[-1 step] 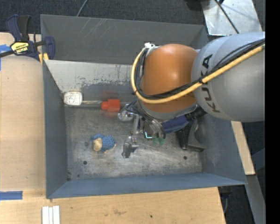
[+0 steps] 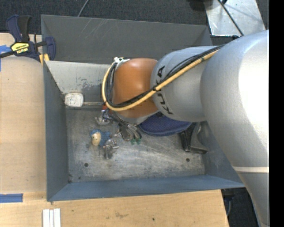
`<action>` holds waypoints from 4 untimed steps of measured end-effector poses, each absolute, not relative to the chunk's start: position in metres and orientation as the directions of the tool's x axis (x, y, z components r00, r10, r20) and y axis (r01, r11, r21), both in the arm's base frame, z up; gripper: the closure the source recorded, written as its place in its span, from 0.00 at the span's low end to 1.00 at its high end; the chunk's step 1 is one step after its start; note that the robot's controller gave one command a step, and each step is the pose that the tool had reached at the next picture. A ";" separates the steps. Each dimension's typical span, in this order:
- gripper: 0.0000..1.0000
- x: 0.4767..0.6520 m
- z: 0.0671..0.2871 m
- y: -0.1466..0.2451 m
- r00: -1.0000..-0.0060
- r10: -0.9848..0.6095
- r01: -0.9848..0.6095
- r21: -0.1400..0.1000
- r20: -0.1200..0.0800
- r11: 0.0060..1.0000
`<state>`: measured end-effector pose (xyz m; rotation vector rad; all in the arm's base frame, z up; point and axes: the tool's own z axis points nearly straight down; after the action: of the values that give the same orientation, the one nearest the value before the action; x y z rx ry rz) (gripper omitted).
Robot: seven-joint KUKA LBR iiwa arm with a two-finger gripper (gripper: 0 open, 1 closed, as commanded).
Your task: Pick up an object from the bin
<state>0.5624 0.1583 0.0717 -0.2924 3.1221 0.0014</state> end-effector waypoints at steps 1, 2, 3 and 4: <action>0.00 0.541 0.101 0.162 -0.996 -0.084 -0.084 0.000 0.002 0.996; 0.00 0.553 0.104 0.148 -0.906 0.424 0.424 0.002 -0.003 0.906; 0.00 0.559 0.073 0.170 -0.932 0.362 0.362 0.000 -0.004 0.932; 0.00 0.561 0.075 0.170 -0.932 0.362 0.362 0.002 -0.005 0.932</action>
Offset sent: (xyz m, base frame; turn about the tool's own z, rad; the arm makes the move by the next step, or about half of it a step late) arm -0.0215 0.0040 0.0283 0.1027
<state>0.5606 0.1696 0.0748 0.5784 3.0829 0.0025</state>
